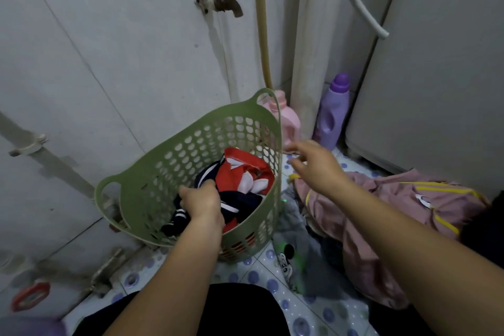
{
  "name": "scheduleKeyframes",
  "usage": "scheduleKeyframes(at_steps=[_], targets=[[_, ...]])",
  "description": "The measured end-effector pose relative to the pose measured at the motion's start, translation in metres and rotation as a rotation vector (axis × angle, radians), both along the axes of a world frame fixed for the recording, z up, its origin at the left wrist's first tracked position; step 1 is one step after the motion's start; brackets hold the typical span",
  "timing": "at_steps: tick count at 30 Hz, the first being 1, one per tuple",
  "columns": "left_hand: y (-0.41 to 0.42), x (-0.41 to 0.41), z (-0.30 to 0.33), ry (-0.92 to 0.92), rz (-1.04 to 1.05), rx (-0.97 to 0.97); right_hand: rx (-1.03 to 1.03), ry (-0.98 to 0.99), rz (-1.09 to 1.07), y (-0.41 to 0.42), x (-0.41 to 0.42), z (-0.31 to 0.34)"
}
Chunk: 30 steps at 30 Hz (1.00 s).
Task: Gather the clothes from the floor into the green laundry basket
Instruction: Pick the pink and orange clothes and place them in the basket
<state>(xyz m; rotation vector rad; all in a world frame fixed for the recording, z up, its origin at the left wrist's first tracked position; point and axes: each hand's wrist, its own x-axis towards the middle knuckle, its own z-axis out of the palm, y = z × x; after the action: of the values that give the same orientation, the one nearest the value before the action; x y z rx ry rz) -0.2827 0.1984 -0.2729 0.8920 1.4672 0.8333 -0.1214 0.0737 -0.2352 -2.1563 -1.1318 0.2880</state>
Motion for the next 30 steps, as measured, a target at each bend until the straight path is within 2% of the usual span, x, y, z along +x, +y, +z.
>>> scheduleKeyframes(at_steps=[2,5,9,12,14,16,18,23,26,30], targets=[[-0.011,0.015,0.007,0.031,-0.150,0.106,-0.062,-0.004,-0.163,-0.035,0.025,-0.013],[-0.042,0.043,0.020,0.114,-0.356,0.313,-0.330,-0.018,-0.318,-0.095,0.055,-0.036],[-0.095,0.080,0.029,0.220,-0.622,0.583,-0.804,-0.061,-0.289,-0.153,0.054,-0.061],[-0.133,0.101,0.026,0.234,-0.801,0.666,-0.978,-0.023,-0.172,-0.167,0.040,-0.077],[-0.150,0.110,0.019,0.271,-0.943,0.663,-1.039,-0.055,-0.183,-0.167,0.033,-0.082],[-0.161,0.114,0.010,0.328,-1.117,0.605,-0.988,-0.126,-0.279,-0.171,0.038,-0.087],[-0.167,0.117,0.002,0.398,-1.269,0.563,-0.874,-0.116,-0.348,-0.179,0.046,-0.090],[-0.175,0.122,-0.009,0.458,-1.480,0.517,-0.280,0.021,-0.490,-0.168,0.056,-0.051],[-0.180,0.127,0.002,0.425,-1.431,0.547,0.083,0.197,-0.492,-0.147,0.054,-0.006],[-0.158,0.137,0.024,0.137,-1.142,0.598,0.369,0.455,-0.289,-0.125,0.044,0.038]])
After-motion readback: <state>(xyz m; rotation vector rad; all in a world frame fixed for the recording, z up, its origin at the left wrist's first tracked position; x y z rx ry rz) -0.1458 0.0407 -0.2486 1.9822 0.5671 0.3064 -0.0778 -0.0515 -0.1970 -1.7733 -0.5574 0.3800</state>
